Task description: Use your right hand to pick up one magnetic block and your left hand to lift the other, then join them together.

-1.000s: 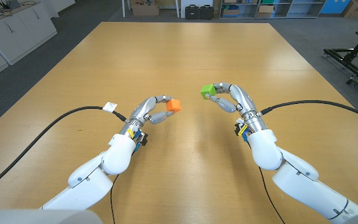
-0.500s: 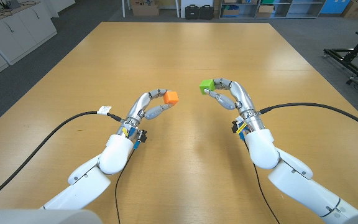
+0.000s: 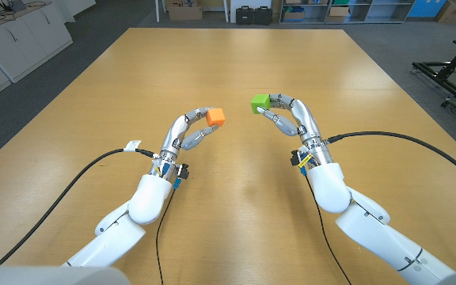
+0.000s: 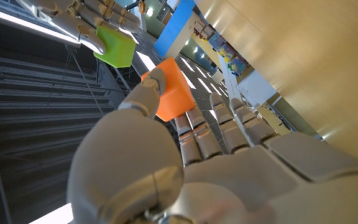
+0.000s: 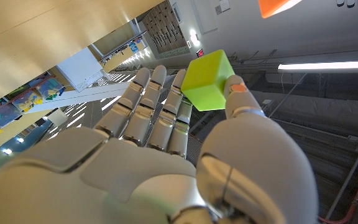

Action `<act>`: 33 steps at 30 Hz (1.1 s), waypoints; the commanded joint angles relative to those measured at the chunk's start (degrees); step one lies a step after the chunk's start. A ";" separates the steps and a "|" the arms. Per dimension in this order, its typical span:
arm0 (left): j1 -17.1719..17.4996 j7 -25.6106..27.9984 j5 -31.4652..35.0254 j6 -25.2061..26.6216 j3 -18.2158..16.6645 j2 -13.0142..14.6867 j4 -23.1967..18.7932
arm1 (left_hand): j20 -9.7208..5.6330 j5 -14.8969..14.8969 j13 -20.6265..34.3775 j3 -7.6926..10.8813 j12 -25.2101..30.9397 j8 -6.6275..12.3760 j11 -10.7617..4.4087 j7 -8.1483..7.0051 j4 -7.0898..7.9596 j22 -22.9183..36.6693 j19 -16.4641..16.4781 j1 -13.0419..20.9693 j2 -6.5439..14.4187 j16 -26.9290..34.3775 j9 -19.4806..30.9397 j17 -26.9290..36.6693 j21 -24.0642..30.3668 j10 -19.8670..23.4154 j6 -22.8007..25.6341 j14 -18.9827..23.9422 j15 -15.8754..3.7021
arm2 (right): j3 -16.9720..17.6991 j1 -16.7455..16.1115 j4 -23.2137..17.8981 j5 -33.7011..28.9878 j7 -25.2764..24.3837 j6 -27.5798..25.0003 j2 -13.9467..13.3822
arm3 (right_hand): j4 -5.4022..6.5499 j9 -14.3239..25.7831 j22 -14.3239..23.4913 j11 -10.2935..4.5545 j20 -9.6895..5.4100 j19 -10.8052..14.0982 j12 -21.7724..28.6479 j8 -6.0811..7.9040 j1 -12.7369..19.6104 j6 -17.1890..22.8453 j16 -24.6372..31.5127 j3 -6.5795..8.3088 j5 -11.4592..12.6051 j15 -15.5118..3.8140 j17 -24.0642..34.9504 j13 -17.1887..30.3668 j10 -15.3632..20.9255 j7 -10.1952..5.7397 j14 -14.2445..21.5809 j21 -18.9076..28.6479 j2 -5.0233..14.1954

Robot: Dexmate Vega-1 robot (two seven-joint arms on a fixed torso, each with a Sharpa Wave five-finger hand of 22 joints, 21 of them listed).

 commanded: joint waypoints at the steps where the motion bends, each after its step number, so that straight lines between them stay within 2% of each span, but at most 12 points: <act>1: -1.73 -1.55 -3.97 -6.67 0.84 -1.46 3.15 | -0.35 0.13 0.00 1.05 0.28 0.27 -2.84 -1.86 0.80 0.11 0.11 -0.50 1.07 -0.15 0.18 0.32 0.05 3.09 1.51 0.73 -9.57 | -1.19 1.90 3.89 0.56 -1.19 6.81 2.51 | 0.29 0.24 0.17 -3.57 -3.59 0.52 0.31 0.30 3.36 7.66 0.20 0.11 0.43 -3.47 0.34 0.07 3.88 -6.94 0.62 0.31 3.88; 14: -5.21 -9.33 -13.04 -11.30 2.99 -1.90 7.19 | -0.54 0.10 0.01 1.08 0.05 0.31 -2.94 -2.20 0.87 0.11 0.09 -0.81 1.11 -0.21 0.17 0.37 0.00 3.22 1.74 0.78 -9.59 | -3.27 3.99 5.99 -2.99 -1.58 8.94 4.48 | 0.35 0.24 0.19 -3.67 -3.68 0.49 0.27 0.31 3.31 7.78 0.19 0.02 0.40 -3.89 0.42 0.09 3.96 -6.95 0.64 0.41 3.92; 26: -5.06 -10.84 -15.06 -12.05 2.83 -1.52 7.30 | -0.58 0.09 0.02 1.11 0.01 0.41 -3.00 -2.34 0.99 0.11 0.13 -1.10 1.24 -0.17 0.16 0.43 -0.02 3.65 2.08 0.91 -9.54 | -3.94 5.08 7.91 -3.40 0.20 10.63 4.18 | 0.47 0.24 0.20 -3.66 -3.99 0.37 0.18 0.28 3.18 7.85 0.19 -0.14 0.36 -4.06 0.55 0.09 3.96 -6.98 0.62 0.49 3.98; 33: -4.49 -10.49 -15.67 -13.31 2.66 -2.25 7.97 | -0.56 0.05 0.04 1.12 -0.04 0.62 -3.06 -2.62 1.16 0.11 0.22 -1.49 1.41 -0.09 0.15 0.50 -0.02 4.10 2.66 1.12 -9.50 | -4.74 5.89 9.35 -3.06 0.67 12.60 4.78 | 0.51 0.24 0.21 -3.70 -4.01 0.42 0.24 0.39 3.13 8.18 0.26 -0.20 0.35 -4.13 0.60 0.12 4.17 -6.99 0.80 0.57 4.01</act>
